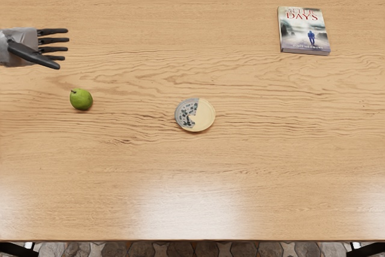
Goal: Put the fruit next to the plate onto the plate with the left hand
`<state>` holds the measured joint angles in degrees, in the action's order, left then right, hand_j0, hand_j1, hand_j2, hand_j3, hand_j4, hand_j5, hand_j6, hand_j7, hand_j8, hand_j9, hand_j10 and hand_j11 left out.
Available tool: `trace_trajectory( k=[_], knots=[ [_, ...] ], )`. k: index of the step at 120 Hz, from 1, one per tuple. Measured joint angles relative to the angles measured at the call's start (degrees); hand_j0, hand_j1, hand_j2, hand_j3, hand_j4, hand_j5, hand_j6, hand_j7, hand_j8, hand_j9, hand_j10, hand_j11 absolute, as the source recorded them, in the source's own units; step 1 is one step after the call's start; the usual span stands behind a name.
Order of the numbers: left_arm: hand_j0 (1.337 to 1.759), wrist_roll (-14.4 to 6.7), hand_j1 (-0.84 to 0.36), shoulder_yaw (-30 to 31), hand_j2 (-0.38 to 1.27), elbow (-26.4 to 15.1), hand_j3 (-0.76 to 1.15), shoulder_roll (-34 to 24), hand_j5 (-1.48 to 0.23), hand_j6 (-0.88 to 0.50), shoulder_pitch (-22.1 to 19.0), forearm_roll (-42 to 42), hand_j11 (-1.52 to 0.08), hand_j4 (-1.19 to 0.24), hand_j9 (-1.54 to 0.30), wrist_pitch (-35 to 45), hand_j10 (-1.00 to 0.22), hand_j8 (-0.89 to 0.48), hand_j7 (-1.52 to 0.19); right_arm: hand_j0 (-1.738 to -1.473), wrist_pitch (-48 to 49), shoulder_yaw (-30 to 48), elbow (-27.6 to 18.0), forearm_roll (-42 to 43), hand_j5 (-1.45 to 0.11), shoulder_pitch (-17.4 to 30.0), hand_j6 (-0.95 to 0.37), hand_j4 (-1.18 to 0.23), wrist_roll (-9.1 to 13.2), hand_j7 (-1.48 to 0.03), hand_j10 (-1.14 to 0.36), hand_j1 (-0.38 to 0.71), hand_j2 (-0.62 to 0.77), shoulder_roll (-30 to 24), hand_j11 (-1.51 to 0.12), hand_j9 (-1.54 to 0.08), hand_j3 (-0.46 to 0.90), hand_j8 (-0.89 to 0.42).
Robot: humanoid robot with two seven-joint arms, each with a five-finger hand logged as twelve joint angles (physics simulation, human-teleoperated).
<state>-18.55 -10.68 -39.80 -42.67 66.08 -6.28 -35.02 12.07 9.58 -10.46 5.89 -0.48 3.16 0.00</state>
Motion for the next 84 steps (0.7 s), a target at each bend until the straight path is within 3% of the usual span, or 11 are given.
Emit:
trace_trajectory(
  k=[23,42,55,71,84],
  knots=[
    [1.658,-1.7,0.35,-0.1,0.0,0.1,0.0,-0.6,0.0,0.0,2.5,1.8,0.0,0.0,0.0,0.0,0.0,0.0,0.0,-1.658,-0.1,0.1,0.1,0.0,0.0,0.5,0.0,0.0,0.0,0.0,0.0,-0.35,0.0,0.0,0.0,0.0,0.0,0.0],
    [1.658,-2.3,0.35,-0.1,0.0,0.3,0.0,0.2,0.0,0.0,4.3,11.3,0.0,0.0,0.0,0.0,0.0,0.0,0.0,-1.658,-0.2,0.1,0.1,0.0,0.0,0.6,0.0,0.0,0.0,0.0,0.0,-0.35,0.0,0.0,0.0,0.0,0.0,0.0],
    [1.658,-2.4,0.35,0.0,0.0,0.3,0.0,5.0,0.0,0.0,4.2,17.9,0.0,0.0,0.0,0.2,0.0,0.0,0.0,-1.658,-0.2,0.1,0.1,0.0,0.0,0.7,0.0,0.0,0.0,0.0,0.0,-0.35,0.0,0.0,0.0,0.0,0.0,0.0],
    [1.658,-2.2,0.35,1.6,0.0,-0.5,0.0,7.8,0.0,0.0,3.9,23.7,0.0,0.0,0.0,6.5,0.0,0.0,0.0,-1.658,-0.2,0.1,0.1,0.0,0.0,0.7,0.0,0.0,0.0,0.0,0.0,-0.35,0.0,0.0,0.0,0.0,0.0,0.0],
    [1.658,-1.9,0.35,4.7,0.0,-4.5,0.0,7.6,0.0,0.0,4.6,25.2,0.0,0.0,0.0,16.3,0.0,0.0,0.0,-1.658,-0.1,0.1,0.1,0.0,0.0,0.7,0.0,0.0,0.0,0.0,0.0,-0.35,0.0,0.0,0.0,0.0,0.0,0.0]
  ],
)
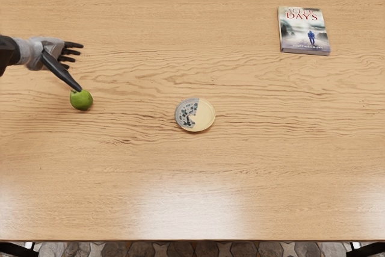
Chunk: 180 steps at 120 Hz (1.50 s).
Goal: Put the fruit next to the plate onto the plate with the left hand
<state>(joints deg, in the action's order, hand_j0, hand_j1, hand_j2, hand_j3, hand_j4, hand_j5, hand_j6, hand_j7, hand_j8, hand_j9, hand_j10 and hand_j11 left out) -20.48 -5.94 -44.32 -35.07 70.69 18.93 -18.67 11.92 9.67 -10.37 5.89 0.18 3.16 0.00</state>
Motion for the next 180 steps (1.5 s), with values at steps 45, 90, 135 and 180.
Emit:
trace_trajectory(
  k=[45,90,135,180],
  knots=[
    [1.658,2.4,0.35,13.3,0.0,-15.2,0.0,-0.6,0.0,0.0,1.7,2.4,0.0,0.0,0.0,23.2,0.0,0.0,0.0,-1.658,0.0,0.0,0.0,0.0,0.0,0.0,0.0,0.0,0.0,0.0,0.0,-0.35,0.0,0.0,0.0,0.0,0.0,0.0],
    [1.658,2.5,0.17,17.3,0.03,-19.1,0.0,-1.4,-0.2,-0.15,1.6,2.8,-0.19,-0.15,-0.19,28.0,-0.15,-0.15,-0.2,-1.658,0.0,0.0,0.0,0.0,0.0,0.0,0.0,0.0,0.0,0.0,0.0,-0.35,0.0,0.0,0.0,0.0,0.0,0.0],
    [1.658,2.5,-0.09,18.5,0.08,-19.6,0.0,-1.4,-0.48,-0.37,1.5,2.8,-0.48,-0.37,-0.48,28.2,-0.37,-0.37,-0.48,-1.658,0.0,0.0,0.0,0.0,0.0,0.0,0.0,0.0,0.0,0.0,0.0,-0.35,0.0,0.0,0.0,0.0,0.0,0.0],
    [1.658,2.3,-0.23,19.0,0.1,-19.7,0.0,-1.3,-0.62,-0.48,0.9,2.9,-0.63,-0.48,-0.63,28.9,-0.48,-0.49,-0.62,-1.658,0.0,0.0,0.0,0.0,0.0,0.0,0.0,0.0,0.0,0.0,0.0,-0.35,0.0,0.0,0.0,0.0,0.0,0.0]
  ],
)
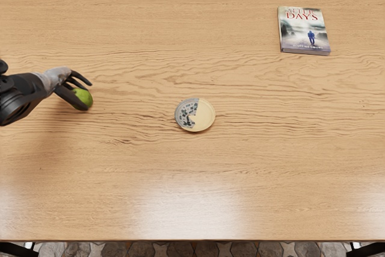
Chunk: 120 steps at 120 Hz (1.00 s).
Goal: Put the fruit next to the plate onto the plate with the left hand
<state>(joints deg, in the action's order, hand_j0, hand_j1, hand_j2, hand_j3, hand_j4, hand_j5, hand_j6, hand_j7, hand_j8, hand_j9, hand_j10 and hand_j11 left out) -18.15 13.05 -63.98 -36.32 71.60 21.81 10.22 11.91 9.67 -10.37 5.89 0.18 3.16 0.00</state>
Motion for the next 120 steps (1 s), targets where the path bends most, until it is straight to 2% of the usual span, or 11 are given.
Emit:
trace_trajectory(
  k=[39,64,86,120],
  knots=[
    [1.653,-0.2,-0.3,0.3,0.23,0.1,0.0,-0.1,-0.76,-0.47,-0.1,0.1,-0.78,-0.56,-0.78,0.3,-0.55,-0.45,-0.77,-1.658,0.0,0.0,0.0,0.0,0.0,0.0,0.0,0.0,0.0,0.0,0.0,-0.35,0.0,0.0,0.0,0.0,0.0,0.0],
    [1.65,-0.4,-0.36,0.4,0.34,0.3,0.0,0.1,-0.9,-0.4,0.1,0.0,-0.9,-0.63,-0.9,0.3,-0.63,-0.37,-0.9,-1.658,0.0,0.0,0.0,0.0,0.0,0.0,0.0,0.0,0.0,0.0,0.0,-0.35,0.0,0.0,0.0,0.0,0.0,0.0],
    [1.648,-0.4,-0.39,0.5,0.45,0.5,0.0,0.3,-1.03,-0.32,0.6,-0.2,-1.01,-0.69,-1.0,0.2,-0.63,-0.32,-1.02,-1.658,0.0,0.0,0.0,0.0,0.0,0.0,0.0,0.0,0.0,0.0,0.0,-0.35,0.0,0.0,0.0,0.0,0.0,0.0],
    [1.651,-0.3,-0.37,0.5,0.42,0.3,0.0,1.1,-1.12,-0.31,3.3,-0.4,-1.05,-0.72,-1.04,0.1,-0.66,-0.32,-1.05,-1.658,0.0,0.0,0.0,0.0,0.0,0.0,0.0,0.0,0.0,0.0,0.0,-0.35,0.0,0.0,0.0,0.0,0.0,0.0]
  ],
)
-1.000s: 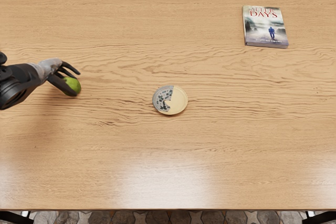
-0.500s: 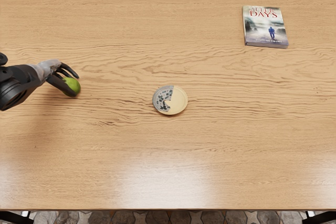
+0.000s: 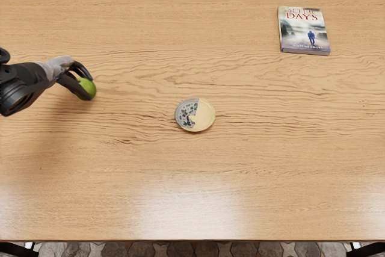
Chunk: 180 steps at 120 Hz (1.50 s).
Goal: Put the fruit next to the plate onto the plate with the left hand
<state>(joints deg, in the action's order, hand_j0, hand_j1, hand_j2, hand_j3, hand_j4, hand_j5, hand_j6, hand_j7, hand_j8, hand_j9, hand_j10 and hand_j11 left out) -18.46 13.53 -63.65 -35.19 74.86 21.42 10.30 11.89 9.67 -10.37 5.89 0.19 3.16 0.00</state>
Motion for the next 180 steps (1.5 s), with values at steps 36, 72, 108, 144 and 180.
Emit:
trace_trajectory(
  k=[36,72,108,144,180],
  knots=[
    [1.653,0.2,-0.37,-0.1,0.45,0.0,0.0,3.1,-1.13,-0.31,2.1,-0.1,-1.06,-0.72,-1.04,0.0,-0.71,-0.33,-1.05,-1.658,0.0,0.0,0.0,0.0,0.0,0.0,0.0,0.0,0.0,0.0,0.0,-0.35,0.0,0.0,0.0,0.0,0.0,0.0],
    [1.654,0.2,-0.37,-0.2,0.51,0.0,0.0,7.1,-1.11,-0.39,3.9,-0.1,-1.05,-0.74,-1.04,0.1,-0.74,-0.36,-1.06,-1.658,0.0,0.0,0.0,0.0,0.0,0.0,0.0,0.0,0.0,0.0,0.0,-0.35,0.0,0.0,0.0,0.0,0.0,0.0],
    [1.654,0.2,-0.39,-0.5,0.58,0.0,0.0,9.2,-1.12,-0.39,4.8,-0.2,-1.05,-0.74,-1.04,0.1,-0.77,-0.38,-1.06,-1.658,0.0,0.0,0.0,0.0,0.0,0.0,0.0,0.0,0.0,0.0,0.0,-0.35,0.0,0.0,0.0,0.0,0.0,0.0],
    [1.656,0.2,-0.43,-0.8,0.69,0.2,0.0,13.2,-1.1,-0.42,6.3,-0.2,-1.04,-0.75,-1.03,0.3,-0.78,-0.4,-1.05,-1.658,0.0,0.0,0.0,0.0,0.0,0.0,0.0,0.0,0.0,0.0,0.0,-0.35,0.0,0.0,0.0,0.0,0.0,0.0],
    [1.656,0.2,-0.41,-1.2,0.72,0.3,0.0,16.4,-1.08,-0.46,7.0,-0.5,-1.03,-0.76,-1.03,0.4,-0.78,-0.45,-1.05,-1.658,0.0,0.0,0.0,0.0,0.0,0.0,0.0,0.0,0.0,0.0,0.0,-0.35,0.0,0.0,0.0,0.0,0.0,0.0]
  ],
)
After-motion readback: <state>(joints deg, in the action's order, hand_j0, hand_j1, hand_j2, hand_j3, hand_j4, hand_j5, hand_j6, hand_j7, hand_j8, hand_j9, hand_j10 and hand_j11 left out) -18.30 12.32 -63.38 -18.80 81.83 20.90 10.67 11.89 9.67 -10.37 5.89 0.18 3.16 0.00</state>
